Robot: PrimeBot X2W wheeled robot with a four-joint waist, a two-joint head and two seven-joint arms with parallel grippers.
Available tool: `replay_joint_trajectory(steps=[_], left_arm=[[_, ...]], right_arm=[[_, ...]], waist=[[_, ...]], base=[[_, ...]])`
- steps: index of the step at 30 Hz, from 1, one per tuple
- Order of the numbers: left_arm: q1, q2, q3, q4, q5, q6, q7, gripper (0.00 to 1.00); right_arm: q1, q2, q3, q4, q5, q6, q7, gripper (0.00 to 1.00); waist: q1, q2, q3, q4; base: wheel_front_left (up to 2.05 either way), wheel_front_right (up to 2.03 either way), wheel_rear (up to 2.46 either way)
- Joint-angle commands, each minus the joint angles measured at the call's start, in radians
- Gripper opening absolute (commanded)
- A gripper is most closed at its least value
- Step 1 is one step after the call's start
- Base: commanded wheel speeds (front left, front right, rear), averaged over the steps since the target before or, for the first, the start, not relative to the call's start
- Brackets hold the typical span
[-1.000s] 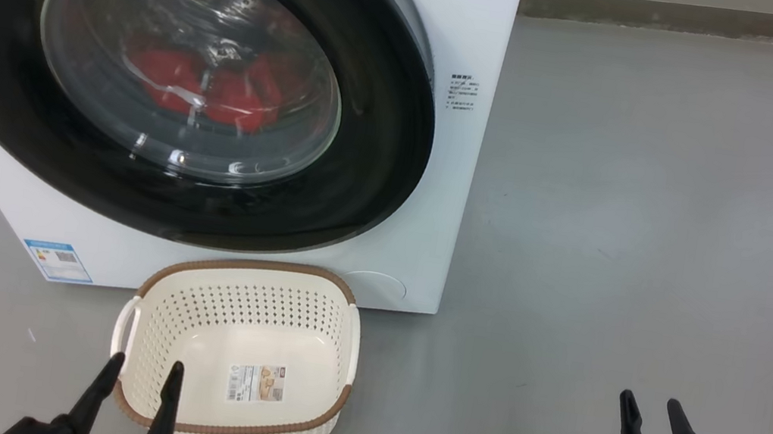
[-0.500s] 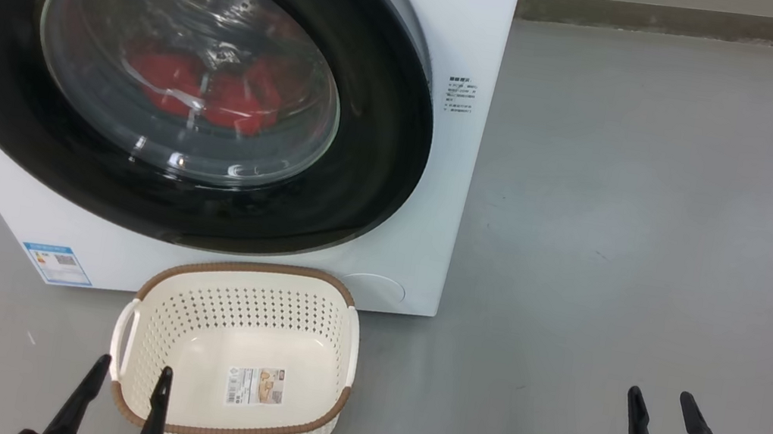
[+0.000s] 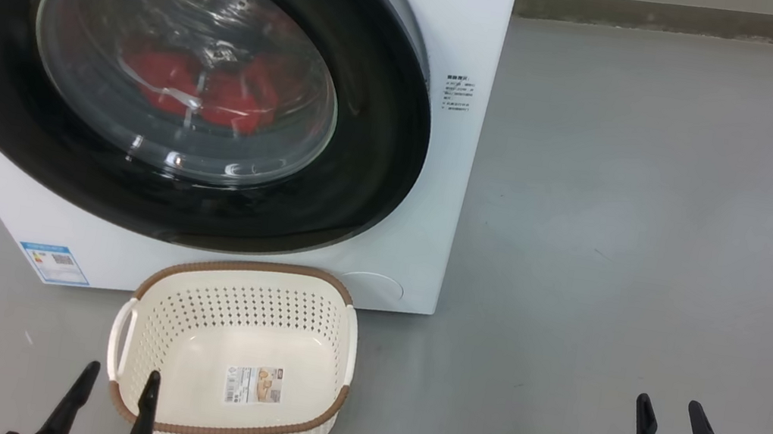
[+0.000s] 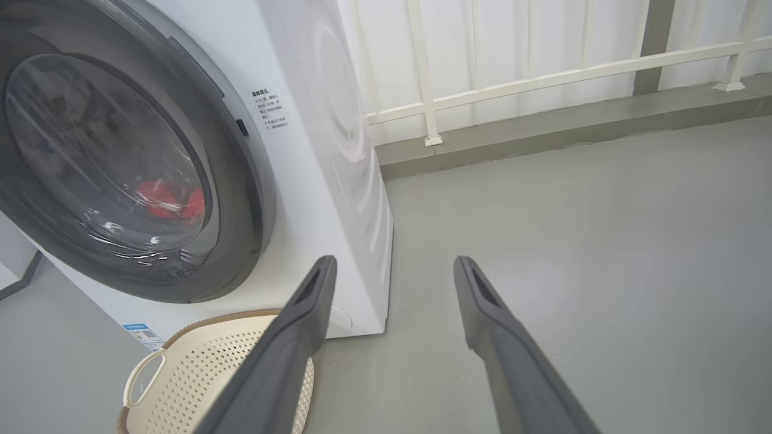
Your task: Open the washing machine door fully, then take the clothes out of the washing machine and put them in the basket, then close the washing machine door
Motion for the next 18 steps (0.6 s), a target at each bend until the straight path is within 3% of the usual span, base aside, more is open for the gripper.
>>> replay_joint_trajectory(steps=[1,12,13,14,15,18], left_arm=[[-0.013,0.005,0.036,-0.020,-0.002,-0.003,-0.012,1.00],[-0.018,0.003,0.046,-0.015,0.000,-0.009,-0.012,1.00],[-0.018,0.002,0.047,-0.016,0.000,-0.010,-0.012,1.00],[-0.019,0.002,0.047,-0.016,-0.001,-0.010,-0.012,1.00],[-0.020,0.002,0.047,-0.016,-0.001,-0.010,-0.012,1.00],[-0.025,0.002,0.044,-0.018,-0.010,-0.011,-0.012,1.00]], right_arm=[[-0.005,-0.012,0.020,-0.025,-0.003,0.007,-0.014,1.00],[-0.010,-0.005,0.019,-0.029,-0.007,0.007,-0.014,1.00],[-0.013,-0.004,0.023,-0.030,-0.003,0.007,-0.014,0.93],[-0.018,-0.004,0.028,-0.031,0.009,0.007,-0.014,0.40],[-0.024,-0.003,0.033,-0.031,0.020,0.007,-0.014,0.04],[-0.057,-0.004,0.053,-0.032,0.044,0.007,-0.014,0.00]], waist=[[0.0000,0.0000,0.000,-0.001],[0.0000,0.0000,0.004,0.004],[0.0000,0.0000,0.005,0.004],[0.0000,0.0000,0.005,0.005],[0.0000,0.0000,0.007,0.005],[0.0000,0.0000,0.015,0.005]], base=[[0.00,0.00,0.00],[0.00,0.00,0.00],[0.00,0.00,0.00],[0.00,0.00,0.00],[0.00,0.00,0.00],[0.00,0.00,0.00]])
